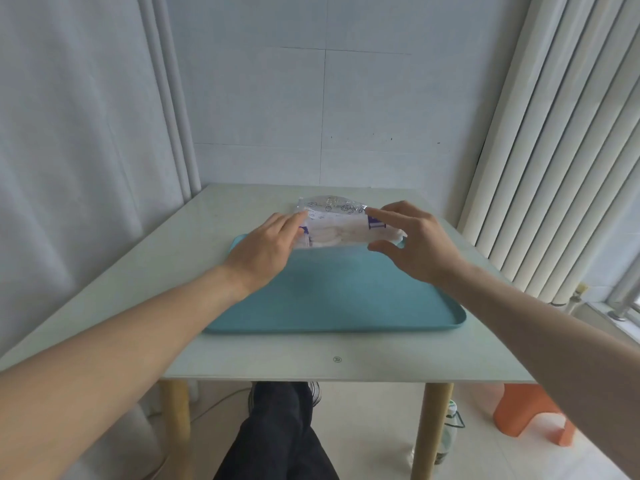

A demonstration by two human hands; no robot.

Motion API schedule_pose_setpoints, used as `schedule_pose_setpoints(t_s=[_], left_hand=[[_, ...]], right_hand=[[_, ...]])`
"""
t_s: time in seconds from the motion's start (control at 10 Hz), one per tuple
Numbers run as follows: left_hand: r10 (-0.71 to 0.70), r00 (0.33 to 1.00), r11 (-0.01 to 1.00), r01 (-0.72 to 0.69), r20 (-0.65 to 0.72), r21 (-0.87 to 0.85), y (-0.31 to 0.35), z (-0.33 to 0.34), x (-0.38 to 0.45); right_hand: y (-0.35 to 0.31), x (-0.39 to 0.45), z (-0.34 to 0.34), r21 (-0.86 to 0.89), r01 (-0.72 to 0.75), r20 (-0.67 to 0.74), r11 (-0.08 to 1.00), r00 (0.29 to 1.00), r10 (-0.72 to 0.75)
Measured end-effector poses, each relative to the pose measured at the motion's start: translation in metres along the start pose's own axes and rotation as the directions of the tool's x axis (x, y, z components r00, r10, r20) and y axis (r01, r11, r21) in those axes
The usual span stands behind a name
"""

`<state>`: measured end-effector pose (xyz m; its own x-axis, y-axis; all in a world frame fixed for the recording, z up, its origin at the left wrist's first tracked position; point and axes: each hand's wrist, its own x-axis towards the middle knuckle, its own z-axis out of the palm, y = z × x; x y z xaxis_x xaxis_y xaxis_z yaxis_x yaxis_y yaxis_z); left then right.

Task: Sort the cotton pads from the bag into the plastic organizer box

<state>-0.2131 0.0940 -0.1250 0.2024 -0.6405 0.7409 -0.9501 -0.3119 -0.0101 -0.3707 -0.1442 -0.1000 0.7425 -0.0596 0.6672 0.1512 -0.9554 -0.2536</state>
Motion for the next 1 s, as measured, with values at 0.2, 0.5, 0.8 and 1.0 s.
schedule_pose_setpoints(t_s=[0.2,0.5,0.8,1.0], left_hand=[[-0.448,0.888,0.804,0.449,0.100,-0.390,-0.003,-0.003,0.012],[-0.505,0.813,0.740,0.581,0.289,-0.339,0.008,0.013,0.025],[-0.528,0.741,0.701,0.656,0.415,-0.280,0.022,0.054,0.035],[-0.505,0.780,0.751,0.608,0.369,-0.258,0.025,0.059,0.040]], right_hand=[[0.002,-0.007,0.016,0.119,-0.088,-0.033,0.989,0.995,0.092],[0.022,-0.018,0.025,0.135,-0.292,0.009,0.947,0.956,0.293],[0.061,-0.018,0.022,0.031,-0.434,0.149,0.900,0.893,0.426],[0.051,-0.012,0.030,-0.158,-0.382,0.085,0.910,0.913,0.398]])
